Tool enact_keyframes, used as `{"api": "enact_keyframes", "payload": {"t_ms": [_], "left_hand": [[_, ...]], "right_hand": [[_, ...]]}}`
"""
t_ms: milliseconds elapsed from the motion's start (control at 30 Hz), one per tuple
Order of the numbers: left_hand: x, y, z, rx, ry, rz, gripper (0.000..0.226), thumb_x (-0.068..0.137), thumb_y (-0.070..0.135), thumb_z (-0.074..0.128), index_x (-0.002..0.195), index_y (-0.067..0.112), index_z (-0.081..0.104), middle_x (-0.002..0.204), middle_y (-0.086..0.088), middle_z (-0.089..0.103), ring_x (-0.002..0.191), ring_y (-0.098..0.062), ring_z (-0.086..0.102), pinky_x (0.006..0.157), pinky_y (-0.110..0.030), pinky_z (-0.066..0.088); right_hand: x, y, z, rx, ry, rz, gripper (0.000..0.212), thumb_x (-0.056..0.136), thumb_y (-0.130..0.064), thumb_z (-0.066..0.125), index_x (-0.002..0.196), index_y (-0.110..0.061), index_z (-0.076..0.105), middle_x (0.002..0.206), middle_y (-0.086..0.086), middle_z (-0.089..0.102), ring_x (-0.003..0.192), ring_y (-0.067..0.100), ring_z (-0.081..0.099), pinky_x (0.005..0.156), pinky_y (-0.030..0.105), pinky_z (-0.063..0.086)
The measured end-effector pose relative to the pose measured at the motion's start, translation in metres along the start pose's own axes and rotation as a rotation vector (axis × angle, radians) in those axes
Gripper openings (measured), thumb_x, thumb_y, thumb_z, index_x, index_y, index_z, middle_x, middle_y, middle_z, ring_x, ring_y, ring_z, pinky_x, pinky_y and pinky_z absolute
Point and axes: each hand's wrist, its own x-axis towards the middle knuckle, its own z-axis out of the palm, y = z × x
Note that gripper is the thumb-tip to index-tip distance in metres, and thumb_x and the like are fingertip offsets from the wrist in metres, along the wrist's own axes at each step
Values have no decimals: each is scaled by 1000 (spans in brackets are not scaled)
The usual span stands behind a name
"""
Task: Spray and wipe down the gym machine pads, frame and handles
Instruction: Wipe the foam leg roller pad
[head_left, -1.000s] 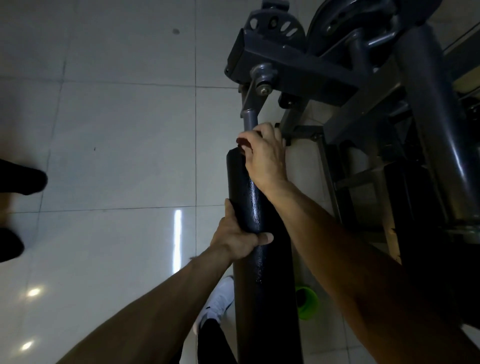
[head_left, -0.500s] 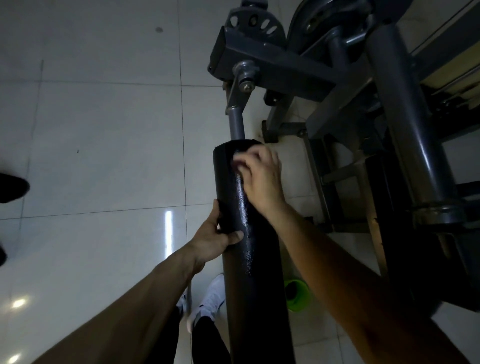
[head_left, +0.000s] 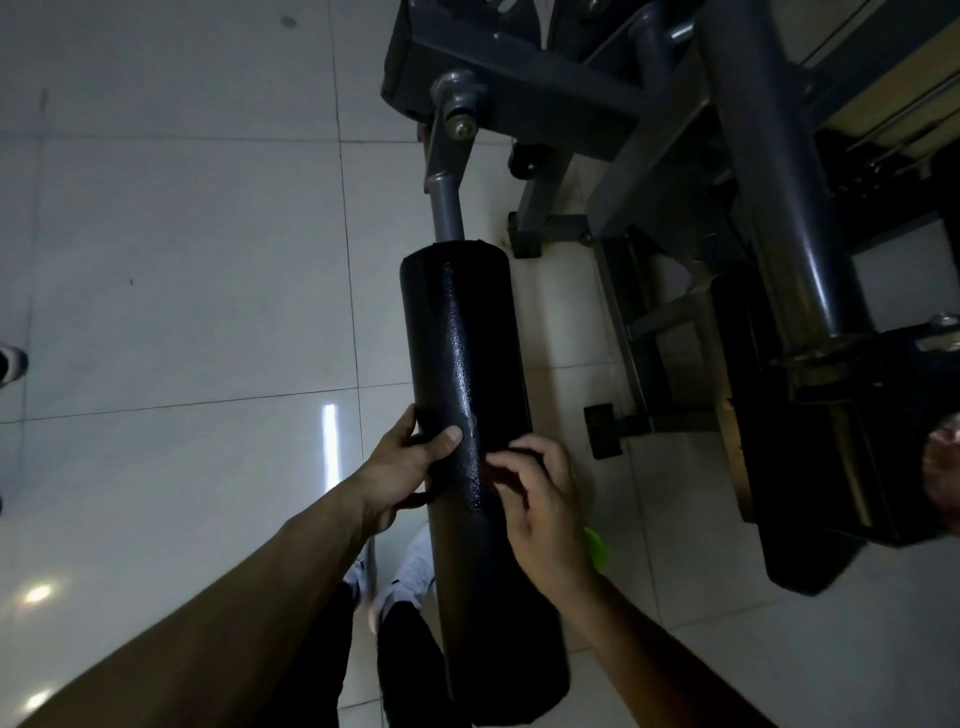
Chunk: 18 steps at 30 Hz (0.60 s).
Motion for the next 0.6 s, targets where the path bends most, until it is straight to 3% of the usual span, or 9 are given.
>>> {"api": "enact_keyframes", "payload": {"t_ms": [133,267,333,433,600], "left_hand": [[1,0,0,16,20,-2,53,91,43,75,138,46,51,129,7,69,124,-20,62,86,-42,54],[-2,-1,1,22,39,3,51,91,43,75,136,48,52,126,10,71,121,-17,64,86,-41,55],[-5,1,1,13,32,1,47,92,44,74,134,49,54,127,12,70,120,-14,64,84,-39,56],[-7,1,-2,-54,28,-32,26,102,44,59,127,47,61,126,12,69,119,-15,63,95,-44,56],[-7,-1,-3,-23,33,-56,39,104,37,54,139,53,50,126,11,69,120,-14,62,95,-44,57]], "right_hand": [[107,-8,15,13,141,-11,27,92,-4,66,116,-16,71,118,5,55,113,22,54,97,47,49],[195,-27,31,-89,202,3,30,89,-3,70,113,-20,72,120,2,57,113,23,52,97,46,50],[189,-32,30,-176,150,-64,30,87,-3,70,112,-21,72,120,1,58,110,25,52,93,45,50],[126,-28,18,-281,-3,-282,30,87,-7,62,111,-21,73,120,2,61,107,28,53,86,44,47],[61,-18,7,-340,-185,-463,28,90,-8,62,112,-20,73,120,0,63,109,30,57,83,46,45]]}}
